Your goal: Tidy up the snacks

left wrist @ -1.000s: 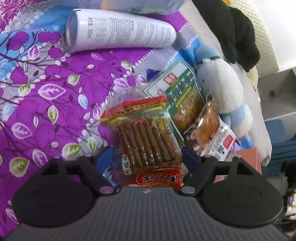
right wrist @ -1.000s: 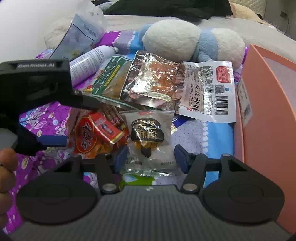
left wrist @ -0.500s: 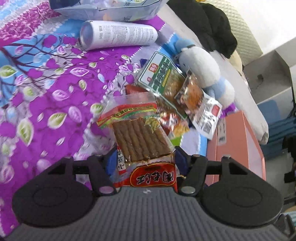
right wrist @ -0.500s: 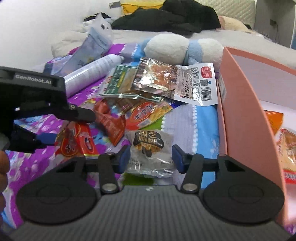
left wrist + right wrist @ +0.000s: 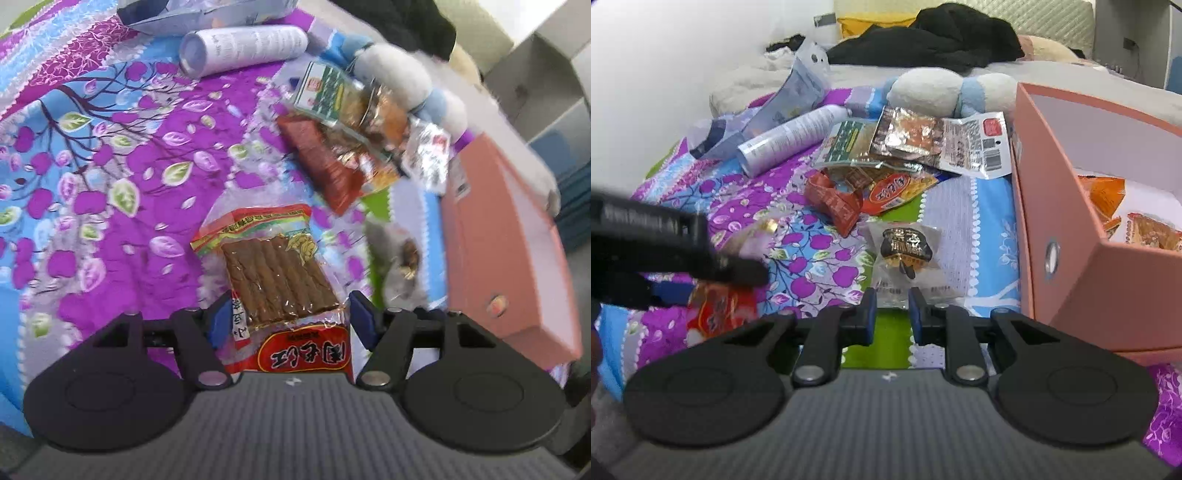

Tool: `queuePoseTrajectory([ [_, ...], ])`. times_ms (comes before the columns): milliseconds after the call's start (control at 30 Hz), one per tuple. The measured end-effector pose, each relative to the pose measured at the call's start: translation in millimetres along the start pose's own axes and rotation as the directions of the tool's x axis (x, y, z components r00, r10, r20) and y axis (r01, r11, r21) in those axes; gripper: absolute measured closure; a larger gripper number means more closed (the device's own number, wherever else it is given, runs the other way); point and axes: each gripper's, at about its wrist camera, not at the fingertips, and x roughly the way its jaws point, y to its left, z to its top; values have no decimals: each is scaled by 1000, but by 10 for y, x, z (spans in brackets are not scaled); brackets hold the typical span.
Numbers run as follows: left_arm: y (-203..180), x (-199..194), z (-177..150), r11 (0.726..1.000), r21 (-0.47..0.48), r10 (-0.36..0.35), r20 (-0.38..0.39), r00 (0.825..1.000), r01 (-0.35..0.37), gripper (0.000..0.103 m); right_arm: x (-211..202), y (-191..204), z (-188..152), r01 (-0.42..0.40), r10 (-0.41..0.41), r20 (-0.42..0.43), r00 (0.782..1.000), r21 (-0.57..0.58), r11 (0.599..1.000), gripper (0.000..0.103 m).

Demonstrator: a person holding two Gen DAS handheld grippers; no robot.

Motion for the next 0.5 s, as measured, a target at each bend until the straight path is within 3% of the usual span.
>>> queuePoseTrajectory([
  [33,22,-13,-6,1000,5,-4,2,1000,4,31,-6,-9,4,-11,11,0,1000,0,1000,73],
  [100,53,-50,-12,1000,4,-12,6,1000,12,19,13,-30,32,-46,46,-6,999,-1,999,31],
  [167,75,-102,-29,1000,-12,-7,18,1000,7,15,27,-27,49,-48,48,17,999,-17,999,28],
  [267,137,-172,-56,999,-49,-15,25,1000,17,14,147,9,60,14,-13,27,1000,-50,999,29],
  [500,248,-236,-119,994,-94,-54,63,997,60,9,444,-45,102,-8,9,34,999,-30,1000,28],
])
